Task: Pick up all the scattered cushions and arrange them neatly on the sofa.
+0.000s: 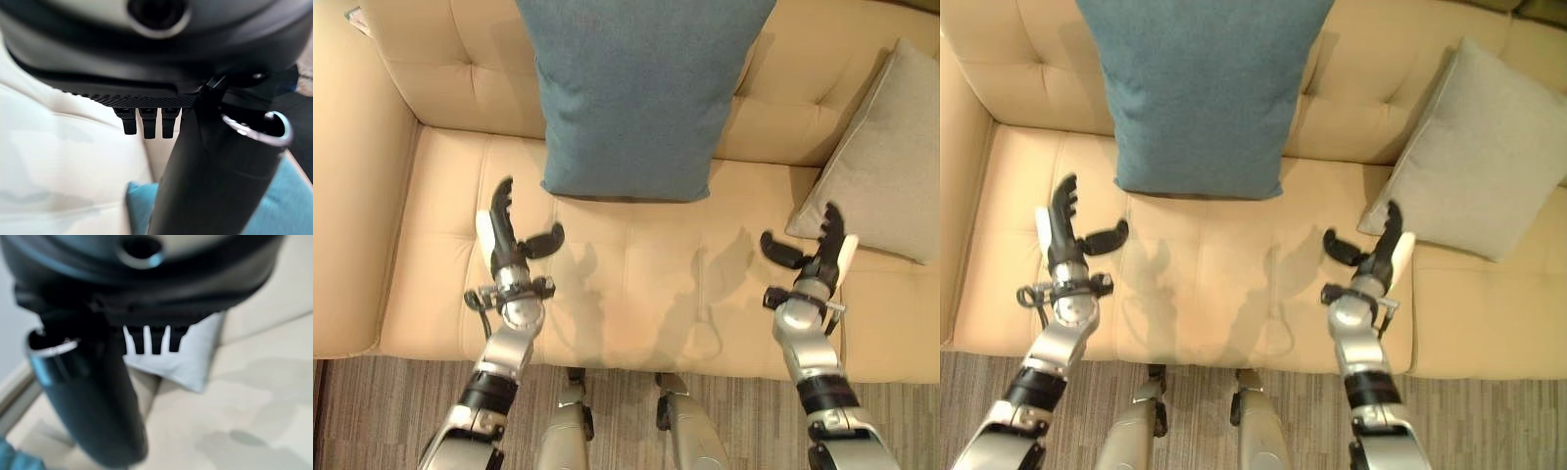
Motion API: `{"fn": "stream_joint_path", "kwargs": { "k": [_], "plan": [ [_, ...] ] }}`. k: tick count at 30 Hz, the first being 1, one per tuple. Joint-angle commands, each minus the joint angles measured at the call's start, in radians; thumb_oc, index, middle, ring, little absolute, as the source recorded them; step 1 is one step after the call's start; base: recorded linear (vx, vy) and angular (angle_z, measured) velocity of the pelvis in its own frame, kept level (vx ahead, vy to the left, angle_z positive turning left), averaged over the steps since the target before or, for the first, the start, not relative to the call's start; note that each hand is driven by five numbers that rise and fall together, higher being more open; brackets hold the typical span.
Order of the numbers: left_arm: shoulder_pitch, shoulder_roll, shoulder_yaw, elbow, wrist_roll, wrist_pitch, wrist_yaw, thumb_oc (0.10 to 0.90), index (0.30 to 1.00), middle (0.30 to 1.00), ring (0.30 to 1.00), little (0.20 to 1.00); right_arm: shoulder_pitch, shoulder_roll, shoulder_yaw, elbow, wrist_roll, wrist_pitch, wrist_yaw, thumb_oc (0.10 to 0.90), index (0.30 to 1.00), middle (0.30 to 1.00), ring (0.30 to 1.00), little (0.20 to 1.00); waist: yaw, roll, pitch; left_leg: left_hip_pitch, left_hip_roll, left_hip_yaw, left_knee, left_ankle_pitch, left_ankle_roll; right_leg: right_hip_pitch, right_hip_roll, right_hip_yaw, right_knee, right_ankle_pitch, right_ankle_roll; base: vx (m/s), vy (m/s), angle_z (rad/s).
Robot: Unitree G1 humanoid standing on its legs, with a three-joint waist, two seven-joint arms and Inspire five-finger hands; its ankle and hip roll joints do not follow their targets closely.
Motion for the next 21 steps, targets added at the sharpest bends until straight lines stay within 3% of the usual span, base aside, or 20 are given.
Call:
{"fn": "stream_joint_path", "kwargs": {
  "k": [1,13,18,21],
  "plan": [
    [0.048,0.048,0.060,-0.046,0.042,-0.084,-0.045,0.800,0.900,0.900,0.900,0.900,0.054,-0.059,-0.027,-0.037,-0.095,-0.070,0.068,0.800,0.900,0.900,0.900,0.900,-0.003,-0.013,-0.103,-0.007,0.026,-0.019,0.143,-0.168,0.003,0.078,0.008,-0.009,0.018,-0.122,0.025,0.06,-0.071,-0.03],
    [0.260,0.045,0.070,0.261,0.053,-0.050,-0.204,0.800,0.900,0.900,0.900,0.900,0.191,-0.104,0.088,0.210,-0.205,-0.058,0.266,0.800,0.900,0.900,0.900,0.900,0.007,-0.002,-0.155,0.179,0.082,0.012,0.105,-0.138,-0.016,0.254,0.042,-0.017,-0.012,-0.154,0.020,0.02,-0.033,-0.06],
    [0.299,0.038,0.049,0.440,0.078,-0.045,-0.275,0.800,0.900,0.900,0.900,0.900,0.227,-0.095,0.121,0.345,-0.242,-0.049,0.298,0.800,0.900,0.900,0.900,0.900,0.012,0.005,-0.177,0.247,0.102,0.024,0.087,-0.116,-0.029,0.327,0.062,-0.028,-0.027,-0.176,0.017,0.02,-0.028,-0.01],
    [0.311,0.014,0.050,0.628,0.088,-0.041,-0.308,0.800,0.900,0.900,0.900,0.900,0.241,-0.087,0.150,0.445,-0.262,-0.046,0.317,0.800,0.900,0.900,0.900,0.900,0.016,0.009,-0.191,0.290,0.109,0.033,0.083,-0.114,-0.037,0.372,0.073,-0.032,-0.044,-0.187,0.013,0.02,-0.023,0.02]
  ]
}}
